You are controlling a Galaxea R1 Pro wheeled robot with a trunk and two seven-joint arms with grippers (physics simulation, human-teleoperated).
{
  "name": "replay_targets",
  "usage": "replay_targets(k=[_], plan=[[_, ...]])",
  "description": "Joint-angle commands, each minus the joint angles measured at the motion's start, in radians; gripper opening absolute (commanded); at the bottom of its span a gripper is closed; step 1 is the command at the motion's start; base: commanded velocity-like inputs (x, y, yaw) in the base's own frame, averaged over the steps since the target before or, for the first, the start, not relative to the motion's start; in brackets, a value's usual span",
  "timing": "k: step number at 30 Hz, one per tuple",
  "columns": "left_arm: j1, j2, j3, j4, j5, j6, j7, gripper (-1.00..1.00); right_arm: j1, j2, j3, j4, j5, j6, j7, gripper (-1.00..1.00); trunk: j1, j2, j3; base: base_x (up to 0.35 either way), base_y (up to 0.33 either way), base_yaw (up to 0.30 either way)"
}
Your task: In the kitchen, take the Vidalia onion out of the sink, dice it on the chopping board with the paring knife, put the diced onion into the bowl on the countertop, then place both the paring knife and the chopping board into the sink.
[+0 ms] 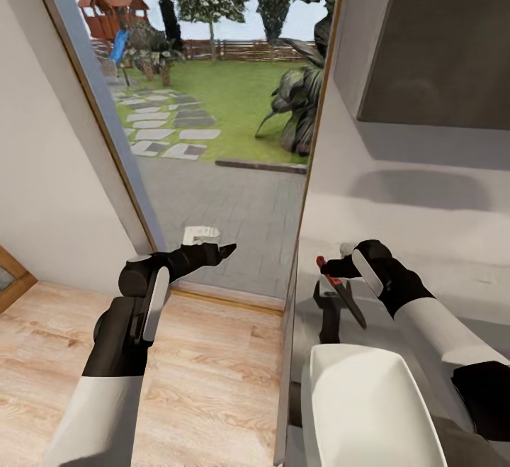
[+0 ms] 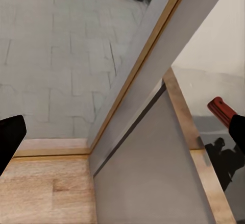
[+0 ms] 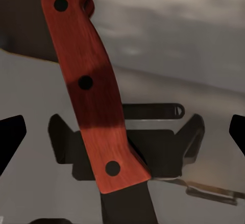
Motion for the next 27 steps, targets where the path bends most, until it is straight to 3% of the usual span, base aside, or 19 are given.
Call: replay_targets(k=[1, 21, 27], plan=[[-0.001, -0.001, 0.001, -0.001, 0.002, 0.006, -0.001, 1.00, -0.001, -0.001, 0.006, -0.001, -0.011, 0.003, -0.010, 1.00, 0.001, -0.002, -0.003, 0.000, 0.000, 0.000], [-0.001, -0.002, 0.001, -0.001, 0.002, 0.006, -0.001, 1.00, -0.001, -0.001, 0.003, -0.001, -0.010, 0.005, -0.020, 1.00, 0.001, -0.002, -0.011, 0.000, 0.000, 0.003], [-0.001, -0.002, 0.001, -0.001, 0.002, 0.006, -0.001, 1.00, -0.001, -0.001, 0.056, -0.002, -0.011, 0.005, -0.019, 1.00, 0.001, -0.002, -0.019, 0.000, 0.000, 0.058]])
